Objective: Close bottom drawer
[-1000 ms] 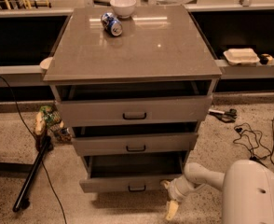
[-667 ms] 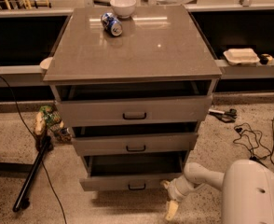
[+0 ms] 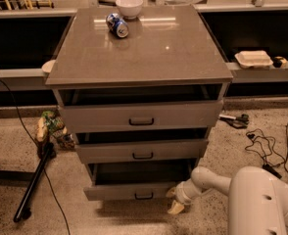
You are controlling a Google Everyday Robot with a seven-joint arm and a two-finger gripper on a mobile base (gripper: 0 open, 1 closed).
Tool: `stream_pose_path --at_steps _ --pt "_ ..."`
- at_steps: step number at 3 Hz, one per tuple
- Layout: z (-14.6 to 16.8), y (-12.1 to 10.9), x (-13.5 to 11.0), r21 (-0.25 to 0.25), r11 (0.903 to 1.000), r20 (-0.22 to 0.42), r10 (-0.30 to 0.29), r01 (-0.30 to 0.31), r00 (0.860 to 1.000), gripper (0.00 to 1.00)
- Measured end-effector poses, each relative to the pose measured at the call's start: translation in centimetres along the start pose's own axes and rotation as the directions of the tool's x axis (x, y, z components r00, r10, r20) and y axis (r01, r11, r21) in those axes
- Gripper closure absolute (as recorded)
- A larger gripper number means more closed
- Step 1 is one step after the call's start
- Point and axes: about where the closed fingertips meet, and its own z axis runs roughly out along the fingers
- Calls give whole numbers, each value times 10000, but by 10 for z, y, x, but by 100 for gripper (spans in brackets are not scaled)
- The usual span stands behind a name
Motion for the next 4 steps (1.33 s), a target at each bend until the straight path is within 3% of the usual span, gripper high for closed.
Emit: stream_pose_path --at_steps 2,3,4 --pt "-6 -53 18 1175 9928 46 -242 235 9997 89" --pt "-4 -79 17 1437 9888 93 -410 392 9991 89" --pt "-3 -102 14 1542 9865 174 -587 553 9981 65"
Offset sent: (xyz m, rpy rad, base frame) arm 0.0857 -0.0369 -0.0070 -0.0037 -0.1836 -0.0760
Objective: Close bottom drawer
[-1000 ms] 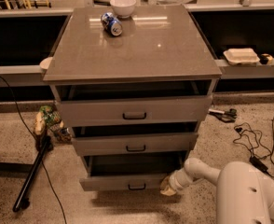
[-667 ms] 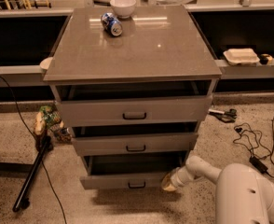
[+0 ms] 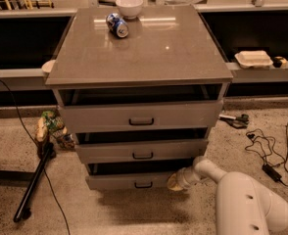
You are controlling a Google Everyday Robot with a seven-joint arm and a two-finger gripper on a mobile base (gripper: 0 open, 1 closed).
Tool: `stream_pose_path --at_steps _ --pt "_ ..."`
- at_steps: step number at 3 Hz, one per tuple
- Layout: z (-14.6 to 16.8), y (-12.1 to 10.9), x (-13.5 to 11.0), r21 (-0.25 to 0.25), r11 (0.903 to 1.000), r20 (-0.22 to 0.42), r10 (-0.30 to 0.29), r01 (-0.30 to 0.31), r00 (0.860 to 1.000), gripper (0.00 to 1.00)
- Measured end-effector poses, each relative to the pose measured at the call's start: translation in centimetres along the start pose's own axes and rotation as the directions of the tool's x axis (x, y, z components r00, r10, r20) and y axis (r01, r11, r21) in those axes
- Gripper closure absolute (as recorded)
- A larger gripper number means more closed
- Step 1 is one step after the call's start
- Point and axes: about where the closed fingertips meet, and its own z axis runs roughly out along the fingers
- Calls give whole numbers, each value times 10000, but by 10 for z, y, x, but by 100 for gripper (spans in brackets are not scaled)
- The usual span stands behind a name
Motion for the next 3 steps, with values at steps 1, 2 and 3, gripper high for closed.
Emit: stream_pose_path --at_steps 1,2,3 --pt "-1 -7 -1 -8 9999 166 -138 138 9998 42" --pt "-13 4 -3 -52 9996 363 -280 282 9989 19" --pt "-27 44 -8 -433 9986 864 -269 308 9959 0"
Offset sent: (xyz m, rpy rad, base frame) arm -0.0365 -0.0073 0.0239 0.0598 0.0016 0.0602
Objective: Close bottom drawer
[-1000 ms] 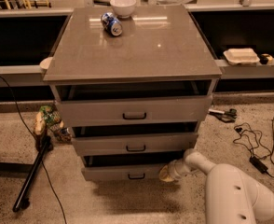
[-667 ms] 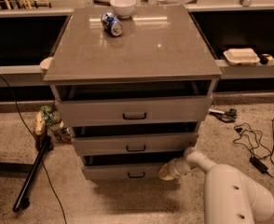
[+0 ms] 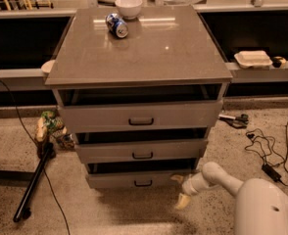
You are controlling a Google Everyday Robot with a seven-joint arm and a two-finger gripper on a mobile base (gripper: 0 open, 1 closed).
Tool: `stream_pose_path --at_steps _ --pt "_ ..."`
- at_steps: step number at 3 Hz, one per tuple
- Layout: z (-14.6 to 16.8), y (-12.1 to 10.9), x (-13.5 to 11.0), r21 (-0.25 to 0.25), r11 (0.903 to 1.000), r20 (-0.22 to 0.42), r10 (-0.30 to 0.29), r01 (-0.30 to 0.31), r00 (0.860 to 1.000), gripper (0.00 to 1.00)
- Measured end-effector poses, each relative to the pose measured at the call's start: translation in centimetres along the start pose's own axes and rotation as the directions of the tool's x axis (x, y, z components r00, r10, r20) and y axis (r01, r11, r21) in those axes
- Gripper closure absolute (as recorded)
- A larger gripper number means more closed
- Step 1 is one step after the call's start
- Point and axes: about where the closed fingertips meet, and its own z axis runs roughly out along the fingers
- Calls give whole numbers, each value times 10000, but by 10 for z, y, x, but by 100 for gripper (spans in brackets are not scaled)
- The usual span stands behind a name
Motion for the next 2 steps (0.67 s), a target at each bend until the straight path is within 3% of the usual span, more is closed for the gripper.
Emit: stream_pose_path --at_steps 1,2 --pt "4 31 4 -561 9978 229 376 -362 9990 0" --pt "5 46 8 -1031 9932 379 581 -539 9976 0"
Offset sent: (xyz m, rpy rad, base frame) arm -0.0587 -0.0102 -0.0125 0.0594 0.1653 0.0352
